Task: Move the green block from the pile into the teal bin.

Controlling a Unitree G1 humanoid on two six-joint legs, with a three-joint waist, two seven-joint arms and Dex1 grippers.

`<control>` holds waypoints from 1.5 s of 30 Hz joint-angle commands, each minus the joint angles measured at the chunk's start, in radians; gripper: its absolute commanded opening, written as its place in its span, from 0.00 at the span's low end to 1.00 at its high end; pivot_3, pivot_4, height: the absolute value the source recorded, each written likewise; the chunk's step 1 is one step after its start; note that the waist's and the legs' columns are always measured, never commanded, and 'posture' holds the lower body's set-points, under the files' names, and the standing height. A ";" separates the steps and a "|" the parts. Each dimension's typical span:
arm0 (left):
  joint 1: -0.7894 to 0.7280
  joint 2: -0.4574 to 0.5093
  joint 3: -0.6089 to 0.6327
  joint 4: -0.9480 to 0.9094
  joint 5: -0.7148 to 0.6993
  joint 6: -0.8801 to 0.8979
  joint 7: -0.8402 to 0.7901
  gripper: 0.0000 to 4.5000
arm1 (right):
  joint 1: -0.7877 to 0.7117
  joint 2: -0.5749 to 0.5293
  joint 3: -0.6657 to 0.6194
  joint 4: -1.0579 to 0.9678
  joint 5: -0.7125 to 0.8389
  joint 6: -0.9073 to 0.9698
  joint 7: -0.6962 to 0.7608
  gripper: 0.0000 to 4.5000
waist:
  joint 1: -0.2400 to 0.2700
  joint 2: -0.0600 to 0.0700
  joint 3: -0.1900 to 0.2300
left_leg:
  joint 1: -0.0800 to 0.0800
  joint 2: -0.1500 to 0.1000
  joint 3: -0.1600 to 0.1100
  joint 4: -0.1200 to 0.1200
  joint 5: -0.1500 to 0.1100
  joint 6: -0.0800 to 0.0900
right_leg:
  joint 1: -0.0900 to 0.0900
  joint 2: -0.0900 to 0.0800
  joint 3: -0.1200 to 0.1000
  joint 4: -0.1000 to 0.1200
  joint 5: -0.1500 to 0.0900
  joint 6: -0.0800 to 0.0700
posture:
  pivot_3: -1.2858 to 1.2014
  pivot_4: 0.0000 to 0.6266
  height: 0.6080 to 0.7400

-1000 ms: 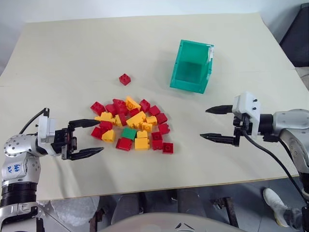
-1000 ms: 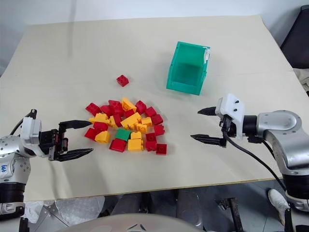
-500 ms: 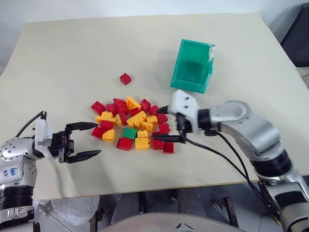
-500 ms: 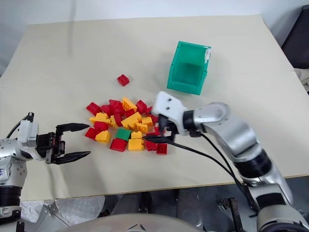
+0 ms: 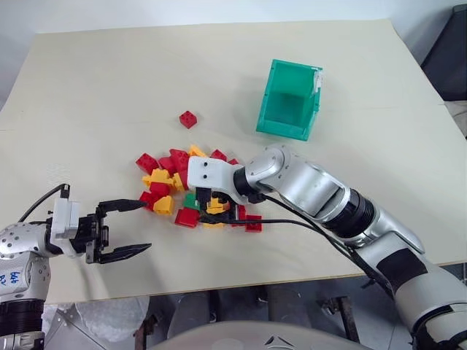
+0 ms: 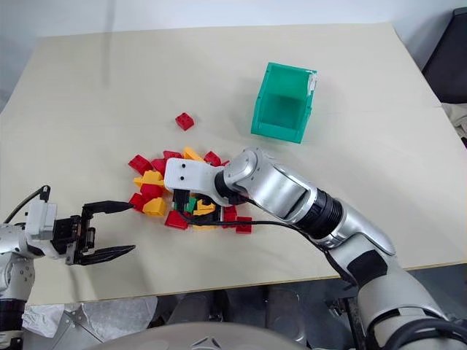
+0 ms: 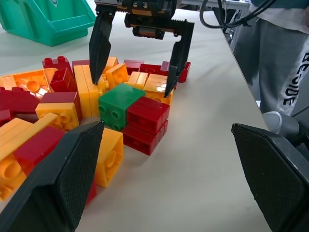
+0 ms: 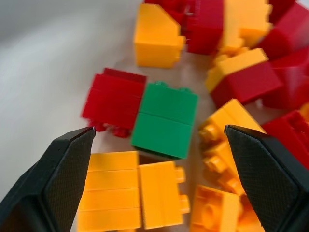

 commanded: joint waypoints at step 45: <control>-0.378 -0.204 -0.231 -0.088 0.259 0.113 0.479 1.00 | 0.107 -0.231 -0.526 0.186 -0.203 -0.434 -0.193 0.33 | 0.005 0.000 0.000 | 0.000 -0.001 0.001 -0.001 0.001 0.000 | 0.000 0.001 0.001 -0.001 0.001 0.001 | 0.52 0.24 1.00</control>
